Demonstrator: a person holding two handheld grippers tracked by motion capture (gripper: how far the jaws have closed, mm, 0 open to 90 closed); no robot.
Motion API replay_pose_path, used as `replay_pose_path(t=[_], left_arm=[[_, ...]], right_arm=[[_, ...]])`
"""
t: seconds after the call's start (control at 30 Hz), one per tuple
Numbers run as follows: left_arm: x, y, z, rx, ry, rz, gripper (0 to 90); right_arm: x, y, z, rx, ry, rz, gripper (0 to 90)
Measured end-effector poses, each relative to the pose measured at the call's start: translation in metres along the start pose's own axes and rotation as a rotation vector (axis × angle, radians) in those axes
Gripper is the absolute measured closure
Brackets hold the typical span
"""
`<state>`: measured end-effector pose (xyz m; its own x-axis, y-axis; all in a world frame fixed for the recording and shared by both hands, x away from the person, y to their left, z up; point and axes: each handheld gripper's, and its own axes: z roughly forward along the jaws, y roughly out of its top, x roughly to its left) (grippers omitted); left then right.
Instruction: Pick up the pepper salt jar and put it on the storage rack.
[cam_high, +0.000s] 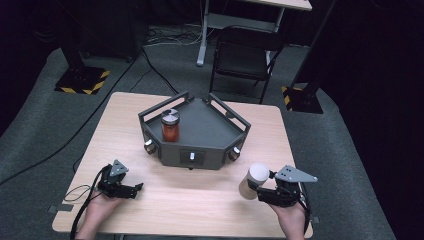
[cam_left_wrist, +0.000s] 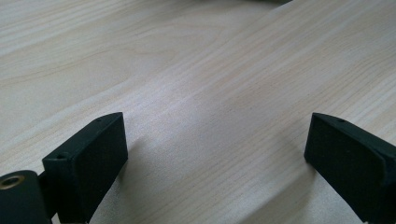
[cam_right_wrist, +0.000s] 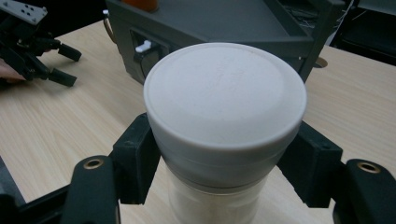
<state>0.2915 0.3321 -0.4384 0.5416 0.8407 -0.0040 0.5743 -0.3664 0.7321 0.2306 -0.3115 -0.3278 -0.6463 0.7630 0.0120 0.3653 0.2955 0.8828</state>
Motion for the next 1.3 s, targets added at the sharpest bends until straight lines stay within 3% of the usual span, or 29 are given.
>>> replay_pose_path(t=[0.63, 1.3], left_arm=[[0.0, 0.0, 0.0, 0.001, -0.001, 0.002, 5.5], [0.001, 0.001, 0.001, 0.002, -0.003, 0.005, 5.4]], right_arm=[[0.002, 0.05, 0.016, -0.016, -0.007, -0.032, 33.7], [-0.008, 0.071, 0.026, -0.081, -0.036, 0.012, 33.8]])
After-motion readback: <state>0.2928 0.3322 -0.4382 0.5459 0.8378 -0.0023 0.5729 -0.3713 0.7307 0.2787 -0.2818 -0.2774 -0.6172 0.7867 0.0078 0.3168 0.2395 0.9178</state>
